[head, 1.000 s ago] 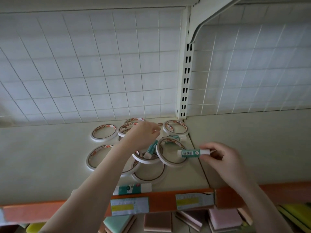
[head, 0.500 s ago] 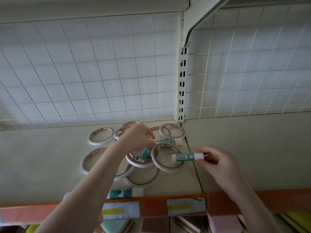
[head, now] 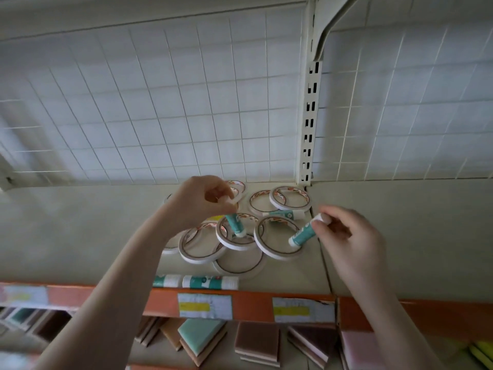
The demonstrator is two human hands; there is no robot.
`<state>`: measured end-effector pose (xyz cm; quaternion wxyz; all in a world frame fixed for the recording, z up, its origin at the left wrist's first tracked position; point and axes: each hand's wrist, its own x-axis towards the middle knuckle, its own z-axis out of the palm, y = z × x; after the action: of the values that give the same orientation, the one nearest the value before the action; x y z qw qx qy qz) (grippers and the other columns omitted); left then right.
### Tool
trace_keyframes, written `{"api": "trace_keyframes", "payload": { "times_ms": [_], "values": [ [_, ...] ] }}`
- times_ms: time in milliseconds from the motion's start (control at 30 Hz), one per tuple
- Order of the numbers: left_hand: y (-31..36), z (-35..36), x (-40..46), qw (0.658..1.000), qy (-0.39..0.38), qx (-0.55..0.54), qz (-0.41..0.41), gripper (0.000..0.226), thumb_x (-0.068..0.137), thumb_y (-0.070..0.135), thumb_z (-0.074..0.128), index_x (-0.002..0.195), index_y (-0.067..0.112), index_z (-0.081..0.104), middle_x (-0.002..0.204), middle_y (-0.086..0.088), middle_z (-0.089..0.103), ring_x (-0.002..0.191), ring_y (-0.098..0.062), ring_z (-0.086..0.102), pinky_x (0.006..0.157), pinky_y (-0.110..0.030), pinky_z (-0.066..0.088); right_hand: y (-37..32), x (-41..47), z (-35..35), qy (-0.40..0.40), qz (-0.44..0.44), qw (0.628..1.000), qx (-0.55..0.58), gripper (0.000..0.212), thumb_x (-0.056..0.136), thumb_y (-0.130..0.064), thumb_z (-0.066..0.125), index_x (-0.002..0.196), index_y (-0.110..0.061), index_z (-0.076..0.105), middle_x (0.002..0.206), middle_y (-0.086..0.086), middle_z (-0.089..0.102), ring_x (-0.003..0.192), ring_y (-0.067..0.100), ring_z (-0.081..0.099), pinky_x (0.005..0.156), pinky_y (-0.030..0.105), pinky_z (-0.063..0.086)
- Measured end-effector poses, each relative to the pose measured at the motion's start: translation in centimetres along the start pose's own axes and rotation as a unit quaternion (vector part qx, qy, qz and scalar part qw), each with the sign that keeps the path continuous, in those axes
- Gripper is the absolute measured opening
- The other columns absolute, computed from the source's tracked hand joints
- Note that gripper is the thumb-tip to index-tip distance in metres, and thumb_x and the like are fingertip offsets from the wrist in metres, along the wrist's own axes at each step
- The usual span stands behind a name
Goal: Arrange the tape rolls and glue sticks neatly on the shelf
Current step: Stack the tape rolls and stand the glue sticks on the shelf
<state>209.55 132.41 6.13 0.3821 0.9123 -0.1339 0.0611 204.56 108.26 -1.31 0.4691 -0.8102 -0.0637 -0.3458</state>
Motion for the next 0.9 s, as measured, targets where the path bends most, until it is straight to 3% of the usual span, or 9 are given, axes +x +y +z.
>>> {"api": "trace_keyframes", "payload": {
  "times_ms": [67, 167, 267, 400, 667, 800, 900],
  "values": [
    [0.0, -1.1, -0.9, 0.999, 0.039, 0.004, 0.015, 0.013, 0.072, 0.008, 0.076, 0.079, 0.014, 0.067, 0.065, 0.006, 0.059, 0.055, 0.000, 0.050, 0.055, -0.010, 0.040, -1.2, 0.5, 0.8, 0.007, -0.055, 0.998, -0.010, 0.023, 0.076, -0.002, 0.073, 0.097, -0.010, 0.070, 0.080, -0.002, 0.063, 0.075, 0.004, 0.057, 0.065, 0.008, 0.043],
    [-0.7, -3.5, -2.3, 0.994, 0.099, 0.017, 0.031, 0.021, 0.068, 0.015, 0.080, 0.075, 0.028, 0.064, 0.071, 0.011, 0.064, 0.061, 0.002, 0.055, 0.061, -0.012, 0.044, -3.6, 1.3, 2.4, 0.014, -0.100, 0.995, -0.014, 0.023, 0.076, -0.001, 0.073, 0.096, -0.010, 0.070, 0.082, 0.002, 0.063, 0.071, 0.010, 0.057, 0.066, 0.019, 0.048],
    [-2.6, -6.4, -4.2, 0.988, 0.148, 0.013, 0.038, 0.023, 0.067, 0.017, 0.080, 0.073, 0.031, 0.063, 0.072, 0.010, 0.065, 0.062, -0.002, 0.055, 0.063, -0.018, 0.045, -6.4, 1.4, 4.9, 0.013, -0.124, 0.992, -0.011, 0.018, 0.076, -0.009, 0.070, 0.094, -0.009, 0.071, 0.081, 0.001, 0.064, 0.070, 0.009, 0.055, 0.067, 0.010, 0.043],
    [-7.0, -10.9, -7.4, 0.982, 0.187, -0.005, 0.027, 0.023, 0.068, 0.015, 0.080, 0.072, 0.029, 0.063, 0.063, 0.017, 0.062, 0.058, 0.000, 0.054, 0.055, -0.011, 0.040, -10.6, -0.2, 9.6, -0.010, -0.157, 0.987, -0.041, 0.018, 0.075, -0.007, 0.073, 0.093, -0.010, 0.070, 0.079, -0.002, 0.063, 0.064, 0.009, 0.055, 0.065, 0.007, 0.039],
    [-21.4, -23.1, -14.1, 0.975, 0.220, 0.025, -0.013, 0.033, 0.068, 0.012, 0.081, 0.070, 0.036, 0.058, 0.065, 0.033, 0.059, 0.058, 0.006, 0.054, 0.059, -0.009, 0.039, -20.5, -4.5, 24.6, -0.031, -0.161, 0.985, -0.045, 0.018, 0.072, 0.000, 0.073, 0.087, -0.010, 0.069, 0.074, -0.001, 0.061, 0.061, 0.012, 0.054, 0.060, 0.021, 0.038],
    [-28.3, -29.8, -17.3, 0.968, 0.246, 0.040, -0.038, 0.032, 0.069, 0.012, 0.081, 0.070, 0.035, 0.058, 0.061, 0.020, 0.062, 0.057, 0.006, 0.054, 0.058, -0.009, 0.039, -25.4, -6.0, 32.6, -0.027, -0.148, 0.988, -0.030, 0.016, 0.071, -0.001, 0.072, 0.084, -0.011, 0.069, 0.073, 0.004, 0.063, 0.061, 0.023, 0.058, 0.063, 0.030, 0.041],
    [-32.1, -34.3, -19.0, 0.960, 0.267, 0.056, -0.056, 0.021, 0.070, 0.014, 0.080, 0.076, 0.026, 0.063, 0.065, 0.014, 0.060, 0.060, 0.009, 0.053, 0.059, -0.008, 0.037, -28.4, -6.7, 37.8, -0.045, -0.126, 0.990, -0.035, 0.015, 0.072, -0.002, 0.072, 0.084, -0.011, 0.069, 0.073, 0.004, 0.063, 0.064, 0.024, 0.058, 0.065, 0.029, 0.038]
  ]
}}
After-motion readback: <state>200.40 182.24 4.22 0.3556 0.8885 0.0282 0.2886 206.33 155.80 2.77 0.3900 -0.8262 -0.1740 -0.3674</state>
